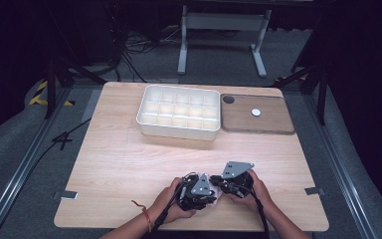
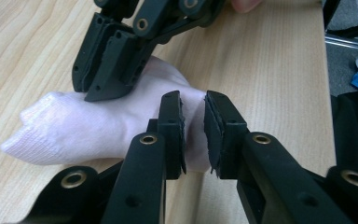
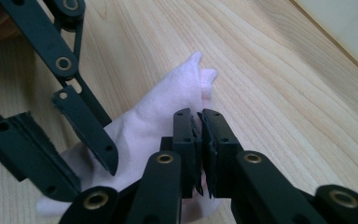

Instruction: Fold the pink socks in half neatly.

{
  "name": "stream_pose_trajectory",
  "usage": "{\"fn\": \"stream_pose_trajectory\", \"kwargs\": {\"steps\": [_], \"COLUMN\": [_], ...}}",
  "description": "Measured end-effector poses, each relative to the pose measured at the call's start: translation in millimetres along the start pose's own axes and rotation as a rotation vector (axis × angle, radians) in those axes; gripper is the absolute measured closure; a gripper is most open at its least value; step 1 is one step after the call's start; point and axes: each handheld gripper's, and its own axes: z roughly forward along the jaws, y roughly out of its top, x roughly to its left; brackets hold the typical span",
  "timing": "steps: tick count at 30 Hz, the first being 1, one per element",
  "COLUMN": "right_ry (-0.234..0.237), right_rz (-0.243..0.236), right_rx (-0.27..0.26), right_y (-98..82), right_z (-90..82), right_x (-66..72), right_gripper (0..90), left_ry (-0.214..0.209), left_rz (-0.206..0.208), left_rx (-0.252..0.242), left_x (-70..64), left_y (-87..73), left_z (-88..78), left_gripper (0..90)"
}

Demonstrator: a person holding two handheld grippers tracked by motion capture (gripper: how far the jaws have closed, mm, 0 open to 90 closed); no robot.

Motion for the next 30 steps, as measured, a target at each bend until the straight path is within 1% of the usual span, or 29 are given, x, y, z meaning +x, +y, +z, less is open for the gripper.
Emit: {"fn": "stream_pose_trajectory", "kwargs": {"steps": [3, 5, 9, 10, 11, 12, 14, 18, 20, 22, 23, 24, 25, 27, 28, 29, 30], "right_ry": [-0.002, -0.001, -0.005, -0.006, -0.006, -0.006, -0.008, -0.009, -0.011, -0.010, -0.011, -0.023, -0.034, -0.025, -0.022, -0.022, -0.020], "right_rz": [0.002, 0.000, 0.001, 0.001, 0.001, 0.001, 0.002, 0.002, 0.001, 0.001, 0.007, 0.008, 0.011, 0.038, 0.045, 0.045, 0.049], "right_rx": [-0.001, 0.000, -0.001, -0.001, -0.001, -0.001, 0.002, 0.005, 0.006, 0.007, 0.008, 0.011, 0.008, -0.009, -0.018, -0.018, -0.024], "right_y": [-0.2, -0.2, -0.2, -0.2, -0.2, -0.2, -0.1, -0.3, -0.3, -0.1, 0.3, 1.0, 1.9, 2.7, 3.0, 3.0, 3.3], "right_z": [0.1, 0.1, 0.2, 0.3, 0.6, 0.6, 0.8, 0.9, 0.9, 0.7, 0.4, -0.4, -1.6, -5.7, -7.5, -7.5, -9.0], "right_x": [0.5, 0.3, 0.9, 1.0, 1.1, 1.1, 1.5, 1.2, 1.1, 1.0, 1.0, 0.9, 0.0, -2.9, -3.9, -3.9, -4.8], "right_gripper": [84.7, 84.8, 85.5, 85.6, 85.9, 85.9, 86.3, 86.6, 86.6, 86.5, 83.8, 79.5, 74.0, 69.2, 66.6, 66.6, 62.9], "left_ry": [-0.003, -0.001, 0.001, 0.001, 0.005, 0.005, 0.017, 0.014, 0.017, 0.015, 0.018, 0.006, 0.005, 0.000, 0.006, 0.006, 0.004], "left_rz": [0.011, 0.033, 0.043, 0.040, 0.046, 0.043, 0.061, 0.058, 0.056, 0.057, 0.059, 0.062, 0.055, 0.053, 0.052, 0.052, 0.048], "left_rx": [0.004, 0.010, 0.014, 0.016, 0.019, 0.021, 0.033, 0.036, 0.027, 0.032, 0.036, 0.036, 0.029, 0.023, 0.027, 0.027, 0.023], "left_x": [-1.4, -1.9, -0.7, -0.5, -0.6, -1.6, -3.7, -4.0, -4.5, -4.0, -2.7, -1.8, -1.7, -0.9, -0.6, -0.6, -0.4], "left_y": [0.3, 1.2, 1.4, 1.3, 1.6, 1.6, 2.6, 2.3, 1.6, 1.8, 1.7, 1.7, 1.4, 1.3, 1.2, 1.2, 1.0], "left_z": [-1.0, -2.0, -2.2, -2.1, -1.7, -0.9, 0.3, 0.6, 1.5, 1.1, 0.4, 0.4, 0.6, 0.5, -0.3, -0.3, -0.2], "left_gripper": [77.0, 78.6, 88.6, 89.2, 89.6, 89.6, 89.7, 89.7, 89.7, 89.6, 89.4, 89.1, 89.0, 88.5, 87.9, 87.8, 87.8]}}
